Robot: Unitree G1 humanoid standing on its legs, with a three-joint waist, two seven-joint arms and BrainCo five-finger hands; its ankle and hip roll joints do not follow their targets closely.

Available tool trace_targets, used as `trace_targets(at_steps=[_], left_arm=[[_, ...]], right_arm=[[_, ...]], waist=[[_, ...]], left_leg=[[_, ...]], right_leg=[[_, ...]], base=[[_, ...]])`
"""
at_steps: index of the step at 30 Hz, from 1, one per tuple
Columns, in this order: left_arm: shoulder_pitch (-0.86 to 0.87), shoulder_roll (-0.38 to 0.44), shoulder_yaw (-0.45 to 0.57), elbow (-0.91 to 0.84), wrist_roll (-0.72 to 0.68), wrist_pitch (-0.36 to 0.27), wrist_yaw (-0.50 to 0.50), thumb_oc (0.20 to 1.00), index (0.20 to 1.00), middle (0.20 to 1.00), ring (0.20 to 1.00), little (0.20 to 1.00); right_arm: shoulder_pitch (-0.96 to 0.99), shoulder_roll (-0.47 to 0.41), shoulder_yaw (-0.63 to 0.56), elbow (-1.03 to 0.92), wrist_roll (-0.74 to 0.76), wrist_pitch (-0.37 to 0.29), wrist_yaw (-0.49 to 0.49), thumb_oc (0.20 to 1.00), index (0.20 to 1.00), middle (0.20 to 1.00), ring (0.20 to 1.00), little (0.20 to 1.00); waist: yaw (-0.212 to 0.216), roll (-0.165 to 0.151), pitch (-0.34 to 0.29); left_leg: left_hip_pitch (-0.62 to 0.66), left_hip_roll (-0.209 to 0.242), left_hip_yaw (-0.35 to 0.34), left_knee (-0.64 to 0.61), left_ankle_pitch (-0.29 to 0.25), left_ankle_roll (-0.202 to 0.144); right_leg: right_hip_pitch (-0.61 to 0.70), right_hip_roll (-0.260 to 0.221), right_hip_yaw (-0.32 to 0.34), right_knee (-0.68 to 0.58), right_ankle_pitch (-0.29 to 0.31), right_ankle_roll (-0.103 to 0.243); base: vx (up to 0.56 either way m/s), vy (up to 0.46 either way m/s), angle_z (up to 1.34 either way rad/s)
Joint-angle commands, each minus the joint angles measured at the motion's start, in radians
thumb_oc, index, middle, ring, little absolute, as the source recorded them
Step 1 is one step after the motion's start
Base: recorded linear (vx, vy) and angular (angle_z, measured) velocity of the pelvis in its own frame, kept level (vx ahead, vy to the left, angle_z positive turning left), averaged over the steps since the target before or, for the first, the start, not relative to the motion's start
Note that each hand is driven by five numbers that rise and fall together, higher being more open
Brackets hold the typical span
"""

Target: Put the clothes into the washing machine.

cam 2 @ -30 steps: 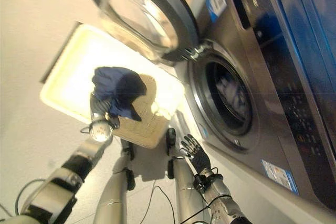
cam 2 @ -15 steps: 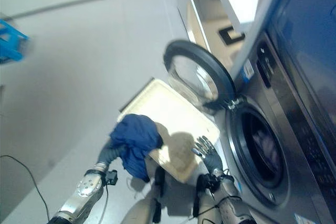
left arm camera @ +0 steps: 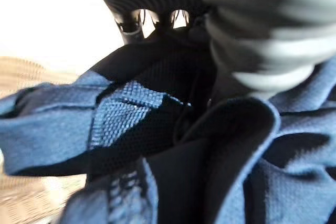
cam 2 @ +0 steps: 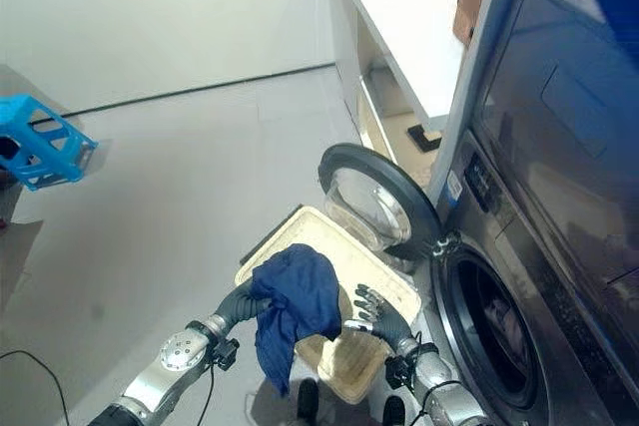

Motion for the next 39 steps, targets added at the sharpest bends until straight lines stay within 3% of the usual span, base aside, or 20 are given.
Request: trace_targets(at_steps=[1, 5, 13, 26, 39], left_arm=[[-0.061, 0.017, -0.019, -0.044, 0.062, -0.018, 0.034, 0.2, 0.2, 0.2, 0.2, 0.2], [-0.079, 0.02, -0.026, -0.03, 0.119, -0.011, 0.085, 0.2, 0.2, 0.2, 0.2, 0.2], [-0.116, 0.019, -0.061, -0.021, 0.171, -0.005, 0.075, 0.2, 0.2, 0.2, 0.2, 0.2], [-0.149, 0.018, -0.12, 0.001, 0.301, 0.0, 0.147, 0.2, 0.2, 0.2, 0.2, 0.2], [-0.184, 0.036, -0.183, 0.001, 0.409, -0.061, 0.116, 0.2, 0.2, 0.2, 0.2, 0.2]], right_arm=[[-0.044, 0.016, 0.045, -0.098, 0.004, 0.007, 0.06, 1.0, 1.0, 1.0, 1.0, 1.0], [-0.062, 0.014, 0.067, -0.138, 0.027, 0.042, 0.113, 1.0, 1.0, 1.0, 1.0, 1.0], [-0.09, 0.016, 0.088, -0.189, 0.104, 0.085, 0.157, 1.0, 1.0, 1.0, 1.0, 1.0], [-0.093, 0.077, 0.115, -0.218, 0.365, 0.19, 0.237, 1.0, 1.0, 1.0, 1.0, 1.0], [-0.08, 0.14, 0.117, -0.204, 0.62, 0.248, 0.242, 1.0, 1.0, 1.0, 1.0, 1.0]], waist=[[-0.004, -0.065, -0.006], [0.001, -0.077, -0.009], [0.003, -0.093, -0.001], [-0.002, -0.102, 0.017], [-0.009, -0.104, 0.036]], left_leg=[[0.008, -0.111, 0.032, 0.064, -0.14, 0.037], [0.012, -0.111, 0.035, 0.069, -0.147, 0.041], [0.018, -0.111, 0.04, 0.07, -0.153, 0.049], [0.009, -0.108, 0.053, 0.064, -0.149, 0.051], [-0.005, -0.109, 0.057, 0.06, -0.147, 0.05]], right_leg=[[0.011, -0.01, -0.006, -0.031, 0.003, 0.05], [0.016, -0.006, -0.006, -0.029, -0.003, 0.051], [0.021, -0.001, -0.004, -0.032, -0.002, 0.052], [0.009, 0.004, 0.001, -0.039, 0.003, 0.053], [-0.006, 0.004, 0.008, -0.044, 0.006, 0.054]], base=[[0.04, -0.046, -0.01], [0.02, -0.039, -0.01], [0.0, -0.009, 0.0], [0.0, 0.0, 0.0], [0.0, 0.0, 0.0]])
